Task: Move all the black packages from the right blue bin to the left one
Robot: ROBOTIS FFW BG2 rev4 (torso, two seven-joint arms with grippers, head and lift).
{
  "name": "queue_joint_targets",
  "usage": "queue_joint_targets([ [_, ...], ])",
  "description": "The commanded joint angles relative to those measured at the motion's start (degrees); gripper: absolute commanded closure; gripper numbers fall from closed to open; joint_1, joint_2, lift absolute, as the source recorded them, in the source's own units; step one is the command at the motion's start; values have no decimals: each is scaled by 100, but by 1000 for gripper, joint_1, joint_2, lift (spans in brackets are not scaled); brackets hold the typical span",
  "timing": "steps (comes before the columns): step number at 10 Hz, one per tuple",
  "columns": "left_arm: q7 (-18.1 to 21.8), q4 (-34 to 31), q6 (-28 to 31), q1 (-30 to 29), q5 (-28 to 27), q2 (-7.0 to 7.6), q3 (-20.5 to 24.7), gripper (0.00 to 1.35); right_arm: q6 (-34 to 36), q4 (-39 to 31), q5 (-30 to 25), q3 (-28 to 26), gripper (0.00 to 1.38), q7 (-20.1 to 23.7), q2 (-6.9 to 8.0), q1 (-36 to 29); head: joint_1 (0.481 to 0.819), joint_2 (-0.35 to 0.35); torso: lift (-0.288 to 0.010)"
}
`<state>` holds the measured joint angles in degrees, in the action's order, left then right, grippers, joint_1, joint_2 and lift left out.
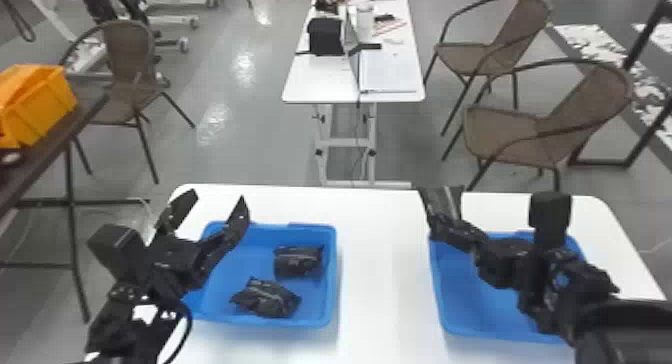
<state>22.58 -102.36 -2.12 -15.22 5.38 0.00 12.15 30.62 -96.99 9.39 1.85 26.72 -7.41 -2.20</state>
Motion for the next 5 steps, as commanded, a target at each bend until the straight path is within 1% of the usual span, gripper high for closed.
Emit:
queue_joint_targets([
  [1,0,-135,458,107,218,-15,-107,275,50,110,-86,545,1280,465,-112,615,695,111,0],
  [2,9,-241,792,204,420,-15,-204,274,111,198,-271,870,1280,773,-94,984,695,152,0],
  [3,53,-416,1241,318,464,-15,-301,274,146,321,-455,1213,1280,1054,-50,1327,695,175,0],
  [4,141,-469,1627,476,727,18,-397,274,14,558,-306,1529,1280,1265,-59,1591,695,195,0],
  [5,220,-478,2014,626,1061,97,-450,274,-126,761,-165,1810,1280,1458,-50,1784,695,209,0],
])
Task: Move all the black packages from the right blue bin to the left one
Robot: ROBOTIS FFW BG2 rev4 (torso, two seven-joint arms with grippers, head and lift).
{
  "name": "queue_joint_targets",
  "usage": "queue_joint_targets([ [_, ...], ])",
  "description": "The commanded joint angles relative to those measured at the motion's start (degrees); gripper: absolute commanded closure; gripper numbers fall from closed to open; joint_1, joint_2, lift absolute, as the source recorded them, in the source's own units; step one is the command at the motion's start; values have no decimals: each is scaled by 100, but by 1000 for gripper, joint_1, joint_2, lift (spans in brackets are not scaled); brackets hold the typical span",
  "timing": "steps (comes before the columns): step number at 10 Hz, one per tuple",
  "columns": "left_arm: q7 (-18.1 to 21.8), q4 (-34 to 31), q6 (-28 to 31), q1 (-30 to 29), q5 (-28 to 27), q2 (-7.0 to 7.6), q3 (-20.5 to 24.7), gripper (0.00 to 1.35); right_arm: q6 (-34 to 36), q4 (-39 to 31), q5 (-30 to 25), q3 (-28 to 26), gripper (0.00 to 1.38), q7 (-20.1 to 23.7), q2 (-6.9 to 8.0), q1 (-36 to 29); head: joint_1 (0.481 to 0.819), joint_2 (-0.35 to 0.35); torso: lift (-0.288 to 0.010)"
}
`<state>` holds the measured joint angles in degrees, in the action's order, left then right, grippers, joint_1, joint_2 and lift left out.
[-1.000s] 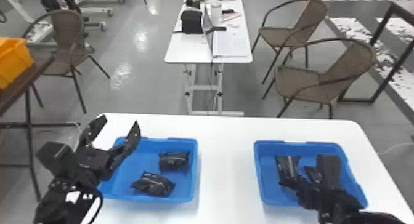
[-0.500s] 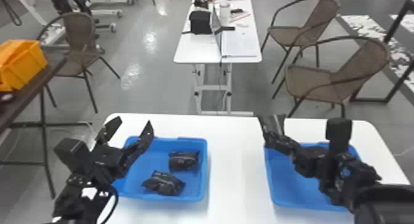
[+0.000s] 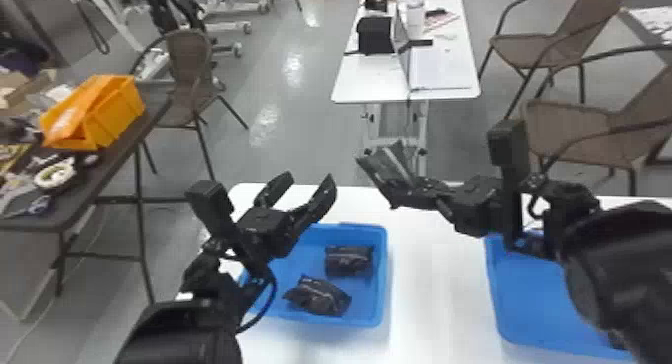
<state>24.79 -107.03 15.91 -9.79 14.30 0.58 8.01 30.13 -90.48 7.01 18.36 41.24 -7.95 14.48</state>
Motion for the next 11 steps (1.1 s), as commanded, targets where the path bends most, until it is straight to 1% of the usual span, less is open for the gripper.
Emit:
queue_joint_targets([
  [1,69,-10,589,197,653,29,8,274,-192,197,152,405,1280,104,4,275,695,215,0],
  [2,69,34,633,223,1110,21,43,274,-209,197,187,598,1280,104,4,380,695,230,0],
  [3,61,95,624,249,1436,3,78,274,-209,206,257,721,1280,104,-5,451,695,243,0],
  [5,34,306,598,284,2209,-6,-10,274,-245,311,337,827,1280,68,-14,512,695,260,0],
  [6,17,376,659,293,2464,3,-71,288,-236,338,363,862,1280,33,-14,530,695,260,0],
  [7,8,376,712,311,2464,3,-80,510,-236,355,372,871,1280,16,-14,538,695,253,0],
  [8,-27,332,747,311,2297,12,-80,1225,-236,364,380,871,1280,16,-14,538,695,247,0],
  [9,-36,315,730,311,2130,47,-89,1220,-236,364,389,871,1280,7,-23,538,695,245,0],
  [10,-36,306,712,328,2130,82,-106,1217,-245,382,398,862,1280,-11,-23,530,695,246,0],
  [11,-45,315,615,302,2148,56,-98,1217,-271,382,398,862,1280,-28,-14,512,695,246,0],
])
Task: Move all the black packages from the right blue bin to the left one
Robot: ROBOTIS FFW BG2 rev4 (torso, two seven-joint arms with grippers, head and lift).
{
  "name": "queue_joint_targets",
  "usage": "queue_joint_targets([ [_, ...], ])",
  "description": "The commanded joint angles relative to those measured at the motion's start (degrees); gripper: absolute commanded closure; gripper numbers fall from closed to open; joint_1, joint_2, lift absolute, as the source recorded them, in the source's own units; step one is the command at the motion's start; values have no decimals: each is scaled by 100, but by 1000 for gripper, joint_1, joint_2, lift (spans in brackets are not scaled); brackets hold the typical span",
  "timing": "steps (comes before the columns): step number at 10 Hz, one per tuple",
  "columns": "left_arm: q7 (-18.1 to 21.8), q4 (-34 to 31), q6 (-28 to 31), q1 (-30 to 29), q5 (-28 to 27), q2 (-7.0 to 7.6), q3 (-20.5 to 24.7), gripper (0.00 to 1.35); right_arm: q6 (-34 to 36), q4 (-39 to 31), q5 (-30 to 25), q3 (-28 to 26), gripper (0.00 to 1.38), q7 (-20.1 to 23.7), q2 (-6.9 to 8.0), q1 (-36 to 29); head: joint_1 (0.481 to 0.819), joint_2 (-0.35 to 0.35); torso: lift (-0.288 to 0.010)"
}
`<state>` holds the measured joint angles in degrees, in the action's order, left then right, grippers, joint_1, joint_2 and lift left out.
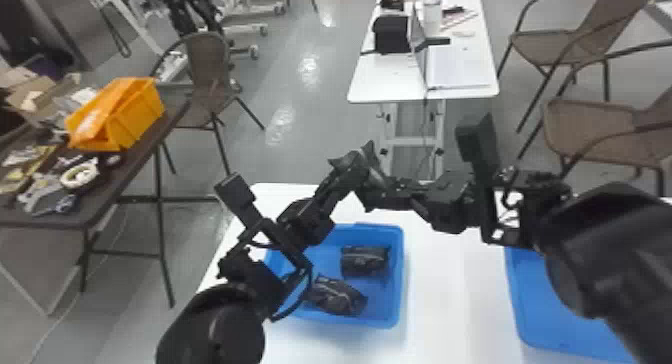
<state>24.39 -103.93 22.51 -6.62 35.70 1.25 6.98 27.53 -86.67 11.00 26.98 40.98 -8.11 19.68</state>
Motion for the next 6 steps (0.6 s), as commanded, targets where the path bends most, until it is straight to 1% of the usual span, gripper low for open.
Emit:
queue_joint_targets([
  [1,-5,5,-176,-32,16,-28,23,1217,-90,45,-1,-17,1280,-28,12,-17,695,247,0],
  [2,-5,14,-308,-50,-19,-28,40,1217,-441,238,34,-52,1193,-46,56,-17,695,249,0],
  [3,-40,14,-379,-103,-133,-46,84,1217,-705,537,157,-210,530,-46,126,-35,695,252,0],
  [4,-57,5,-546,-164,-414,-98,146,1217,-934,546,113,-492,-2,-46,196,-193,695,255,0],
  [5,-57,-39,-677,-208,-1144,-140,251,1217,-960,221,-256,-905,13,-125,240,-474,695,254,0],
  [6,-57,-101,-809,-287,-2172,-140,339,1217,-898,-183,-502,-1283,226,-397,258,-834,695,246,0],
])
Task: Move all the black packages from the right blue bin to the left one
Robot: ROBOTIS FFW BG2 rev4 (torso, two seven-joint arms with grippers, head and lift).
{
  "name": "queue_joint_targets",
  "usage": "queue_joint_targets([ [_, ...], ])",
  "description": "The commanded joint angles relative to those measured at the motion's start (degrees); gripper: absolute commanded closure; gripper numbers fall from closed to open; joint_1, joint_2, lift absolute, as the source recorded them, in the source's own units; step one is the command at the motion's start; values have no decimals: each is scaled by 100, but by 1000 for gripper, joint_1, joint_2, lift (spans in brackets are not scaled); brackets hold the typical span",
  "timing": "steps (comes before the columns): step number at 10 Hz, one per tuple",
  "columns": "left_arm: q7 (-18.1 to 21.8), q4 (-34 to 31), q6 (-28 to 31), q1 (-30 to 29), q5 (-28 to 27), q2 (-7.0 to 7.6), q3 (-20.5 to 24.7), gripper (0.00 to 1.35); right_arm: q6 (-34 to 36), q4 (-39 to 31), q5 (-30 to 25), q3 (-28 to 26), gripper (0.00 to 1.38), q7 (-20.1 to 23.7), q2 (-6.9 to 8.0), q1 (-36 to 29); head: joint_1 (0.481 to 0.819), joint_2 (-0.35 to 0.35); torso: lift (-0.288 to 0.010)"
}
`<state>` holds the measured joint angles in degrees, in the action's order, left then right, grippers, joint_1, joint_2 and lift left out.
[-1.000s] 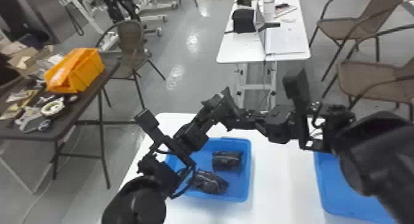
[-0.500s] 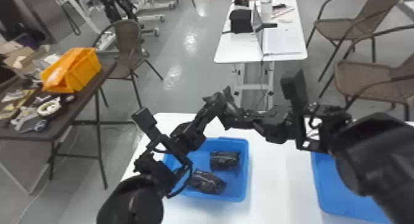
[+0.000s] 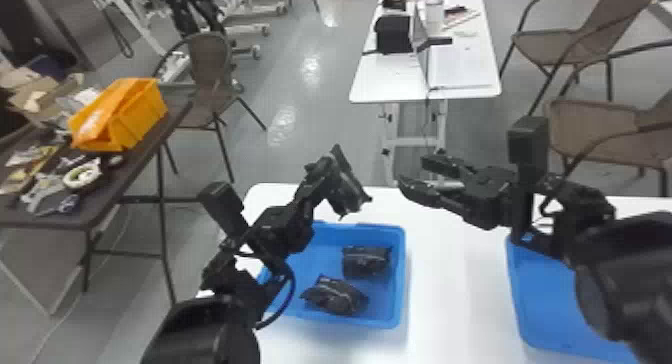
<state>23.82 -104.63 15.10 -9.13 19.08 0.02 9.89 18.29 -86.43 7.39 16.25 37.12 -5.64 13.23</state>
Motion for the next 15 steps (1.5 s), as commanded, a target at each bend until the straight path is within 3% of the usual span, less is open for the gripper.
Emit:
queue_joint_targets([
  [1,0,-66,-139,-150,-1372,-17,57,1217,78,-436,-176,-579,383,-187,37,-514,695,232,0],
  [2,0,-137,-218,-282,-2128,-17,57,1217,175,-559,-167,-887,484,-214,89,-760,695,212,0],
  [4,44,-31,-473,-405,-3648,-17,66,1217,219,-735,-211,-1177,499,-275,89,-989,695,190,0],
  [5,88,145,-578,-431,-3886,-17,13,1210,219,-735,-220,-1212,499,-275,89,-1024,695,184,0],
  [6,71,232,-657,-466,-3736,-17,39,898,219,-735,-229,-1212,499,-275,89,-1050,695,178,0],
  [7,79,320,-833,-484,-3438,-17,154,354,219,-726,-229,-1221,499,-275,81,-1050,695,175,0],
  [8,71,356,-991,-510,-3227,-17,250,28,228,-735,-238,-1256,499,-275,81,-1068,695,177,0],
  [9,71,320,-1044,-519,-3227,-17,321,105,360,-901,-484,-1379,502,-337,72,-1173,695,179,0],
  [10,62,320,-1105,-537,-3200,-17,338,202,615,-1235,-739,-1546,504,-829,72,-1472,695,179,0],
  [11,71,320,-1123,-546,-3156,-17,356,240,711,-1367,-563,-1801,504,-1383,89,-1815,695,153,0],
  [12,62,320,-1123,-563,-3112,-17,356,245,834,-1376,-492,-2073,504,-1646,81,-2026,695,114,0],
  [15,62,312,-1167,-572,-3033,-17,347,245,1511,-1025,-1002,-2653,499,-1831,81,-2087,695,20,0],
])
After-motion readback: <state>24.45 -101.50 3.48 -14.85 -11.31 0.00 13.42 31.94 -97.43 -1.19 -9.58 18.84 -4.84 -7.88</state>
